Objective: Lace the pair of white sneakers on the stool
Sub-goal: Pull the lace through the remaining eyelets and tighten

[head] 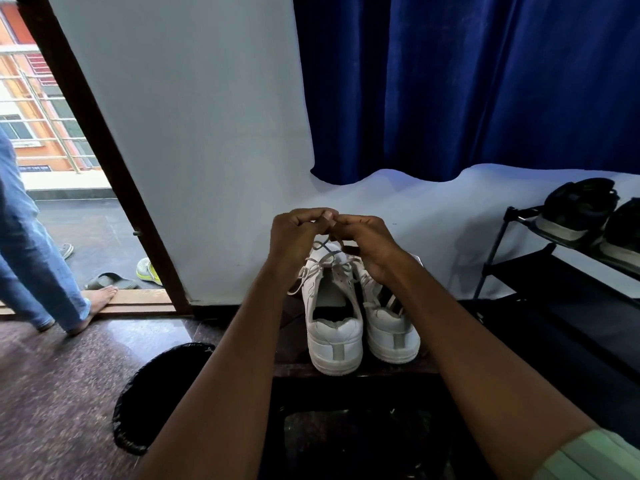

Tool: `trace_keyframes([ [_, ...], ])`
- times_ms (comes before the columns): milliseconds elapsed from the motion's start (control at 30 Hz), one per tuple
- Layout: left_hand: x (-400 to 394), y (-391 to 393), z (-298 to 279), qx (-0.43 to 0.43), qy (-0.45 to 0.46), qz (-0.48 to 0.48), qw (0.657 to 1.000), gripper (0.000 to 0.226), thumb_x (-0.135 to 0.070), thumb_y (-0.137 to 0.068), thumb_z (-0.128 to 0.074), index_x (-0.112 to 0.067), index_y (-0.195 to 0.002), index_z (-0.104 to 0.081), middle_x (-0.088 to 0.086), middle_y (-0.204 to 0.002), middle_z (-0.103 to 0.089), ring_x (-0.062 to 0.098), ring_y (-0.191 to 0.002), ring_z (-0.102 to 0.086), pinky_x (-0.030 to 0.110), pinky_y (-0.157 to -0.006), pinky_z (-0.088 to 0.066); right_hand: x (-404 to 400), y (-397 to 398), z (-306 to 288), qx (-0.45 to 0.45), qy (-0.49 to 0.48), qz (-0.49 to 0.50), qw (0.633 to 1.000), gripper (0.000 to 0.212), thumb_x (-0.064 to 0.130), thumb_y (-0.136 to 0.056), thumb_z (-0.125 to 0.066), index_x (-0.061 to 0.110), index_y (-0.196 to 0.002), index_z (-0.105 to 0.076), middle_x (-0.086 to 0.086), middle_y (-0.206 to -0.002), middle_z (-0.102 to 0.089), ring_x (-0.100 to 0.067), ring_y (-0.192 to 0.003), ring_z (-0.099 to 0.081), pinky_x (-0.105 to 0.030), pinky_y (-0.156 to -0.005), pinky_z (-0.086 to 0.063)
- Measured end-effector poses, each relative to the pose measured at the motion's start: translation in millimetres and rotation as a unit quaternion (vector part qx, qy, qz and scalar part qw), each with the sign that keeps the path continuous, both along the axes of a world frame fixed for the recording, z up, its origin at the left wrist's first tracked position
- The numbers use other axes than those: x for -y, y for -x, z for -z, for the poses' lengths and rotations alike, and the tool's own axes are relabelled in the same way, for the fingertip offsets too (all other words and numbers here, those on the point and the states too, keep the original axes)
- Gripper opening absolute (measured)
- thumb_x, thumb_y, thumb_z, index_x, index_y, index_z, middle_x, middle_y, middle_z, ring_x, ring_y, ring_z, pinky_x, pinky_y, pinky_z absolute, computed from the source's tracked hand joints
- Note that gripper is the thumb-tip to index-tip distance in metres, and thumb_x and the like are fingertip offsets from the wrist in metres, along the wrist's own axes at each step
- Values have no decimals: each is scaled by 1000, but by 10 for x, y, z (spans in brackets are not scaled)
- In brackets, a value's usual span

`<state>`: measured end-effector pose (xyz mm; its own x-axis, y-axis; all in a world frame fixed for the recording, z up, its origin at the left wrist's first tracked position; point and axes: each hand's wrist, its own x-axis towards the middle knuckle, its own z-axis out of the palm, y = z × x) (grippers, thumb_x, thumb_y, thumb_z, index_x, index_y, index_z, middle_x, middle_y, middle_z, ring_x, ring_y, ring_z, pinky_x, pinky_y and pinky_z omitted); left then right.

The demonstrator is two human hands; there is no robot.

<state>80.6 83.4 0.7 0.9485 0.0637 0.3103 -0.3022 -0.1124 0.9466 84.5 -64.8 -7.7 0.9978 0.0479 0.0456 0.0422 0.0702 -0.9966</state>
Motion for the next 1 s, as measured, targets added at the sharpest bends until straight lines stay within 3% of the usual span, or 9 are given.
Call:
trace_keyframes([
  [233, 29, 6, -8, -35, -98, 32, 994, 21, -37, -103, -58, -32, -96, -77, -20, -87, -73, -6, -86, -68, 9, -72, -49, -17, 40, -64, -20, -27, 58, 998, 22, 13, -94, -70, 7, -114, -77, -3, -103, -75, -10, -87, -68, -19, -69, -48],
  [367, 88, -25, 56, 44, -234, 24, 971, 35, -39, -106, -53, -30, -81, -76, -9, -85, -72, 5, -84, -64, 22, -76, -46, 2, -2, -72, -36, -58, 78, 995, 20, 19, -91, -73, 16, -109, -81, 8, -105, -74, -5, -98, -60, -25, -80, -42],
  [533, 115, -18, -14, -16, -129, 63, 989, 27, -23, -102, -58, -9, -87, -74, 7, -95, -73, 12, -86, -61, 28, -81, -45, 93, -41, -84, -69, -250, -14, 966, 16, 19, -100, -59, 19, -101, -75, 4, -107, -76, -11, -99, -68, -33, -87, -42],
  [633, 131, 1, -74, -86, -31, 79, 993, 35, -25, -101, -56, 6, -102, -73, 2, -94, -74, 10, -88, -63, 32, -85, -45, 155, -88, -134, -88, -364, 15, 927, 18, 12, -102, -53, 17, -95, -68, -2, -93, -74, -14, -82, -72, -28, -75, -48],
  [700, 134, 6, -74, -111, 26, 87, 990, 35, -26, -101, -55, -1, -99, -78, 6, -98, -75, 13, -95, -65, 34, -86, -46, 207, -113, -151, -92, -369, 31, 924, 23, 7, -102, -46, 18, -90, -62, 2, -71, -61, -13, -62, -62, -26, -61, -45],
  [767, 123, 2, -67, -112, 55, 86, 988, 32, -25, -99, -56, -18, -83, -82, 10, -95, -76, 17, -98, -66, 37, -89, -47, 272, -110, -186, -89, -296, 44, 950, 25, 8, -100, -42, 17, -84, -59, 5, -59, -46, -12, -51, -46, -26, -54, -35],
  [833, 99, -5, -74, -105, 64, 74, 990, 31, -23, -99, -56, -20, -79, -79, -1, -78, -73, 17, -94, -65, 37, -87, -48, 311, -63, -252, -65, -109, 60, 990, 22, 10, -97, -47, 13, -80, -62, 4, -54, -40, -12, -48, -35, -27, -53, -28],
  [933, 80, -30, -81, -99, 74, 65, 990, 26, -20, -100, -56, -11, -82, -74, -8, -69, -71, 14, -88, -66, 36, -84, -47, 350, -7, -327, -29, 187, 26, 982, 25, 19, -93, -60, 3, -80, -74, -1, -56, -42, -15, -50, -37, -28, -52, -31],
  [1000, 67, -28, -73, -100, 65, 53, 991, 28, -21, -100, -55, -11, -78, -69, -6, -78, -75, 12, -86, -67, 35, -83, -48, 361, 11, -320, -46, 189, -53, 979, 37, 32, -100, -60, 7, -76, -73, -2, -61, -44, -14, -52, -40, -29, -52, -32],
])
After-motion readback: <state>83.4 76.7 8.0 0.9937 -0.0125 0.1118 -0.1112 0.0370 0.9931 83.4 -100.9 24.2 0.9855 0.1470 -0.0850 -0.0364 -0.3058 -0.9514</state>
